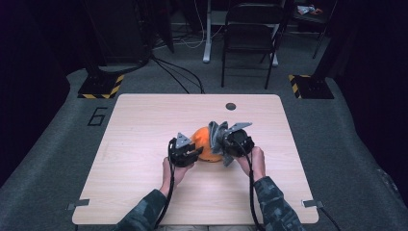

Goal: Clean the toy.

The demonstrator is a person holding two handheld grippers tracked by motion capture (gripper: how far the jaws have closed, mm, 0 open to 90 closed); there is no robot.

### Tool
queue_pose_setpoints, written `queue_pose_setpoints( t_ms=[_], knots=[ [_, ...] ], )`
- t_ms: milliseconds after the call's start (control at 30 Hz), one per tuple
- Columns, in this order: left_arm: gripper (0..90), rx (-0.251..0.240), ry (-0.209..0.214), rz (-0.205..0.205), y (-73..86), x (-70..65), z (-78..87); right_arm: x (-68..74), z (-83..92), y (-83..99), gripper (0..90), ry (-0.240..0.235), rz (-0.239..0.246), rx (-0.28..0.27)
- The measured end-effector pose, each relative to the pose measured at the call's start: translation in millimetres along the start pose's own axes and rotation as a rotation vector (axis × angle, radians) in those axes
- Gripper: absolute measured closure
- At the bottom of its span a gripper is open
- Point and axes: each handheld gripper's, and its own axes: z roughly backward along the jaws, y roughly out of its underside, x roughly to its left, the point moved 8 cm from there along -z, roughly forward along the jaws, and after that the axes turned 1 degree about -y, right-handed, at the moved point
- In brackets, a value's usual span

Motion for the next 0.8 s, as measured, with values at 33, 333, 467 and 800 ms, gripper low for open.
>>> queue_pose_setpoints(
  t_ms=[33, 333, 467, 800],
  knots=[
    [63.5, -0.001, -0.003, -0.004, 0.2, 0.3, -0.1, -1.1, -4.9, 2.9, 74.0, 0.001, 0.003, 0.008],
    [34.5, 0.015, -0.050, -0.029, 2.2, 7.2, 0.8, -13.8, -10.2, 10.6, 74.2, -0.001, -0.030, 0.009],
    [44.3, -0.003, -0.017, -0.067, 4.0, 4.1, -6.2, -12.0, -10.3, 10.5, 74.2, 0.003, -0.033, 0.014],
    [72.6, -0.005, -0.023, -0.122, 3.4, -4.8, -7.1, -13.0, 7.5, -3.1, 74.5, 0.021, -0.013, -0.025]
  ],
)
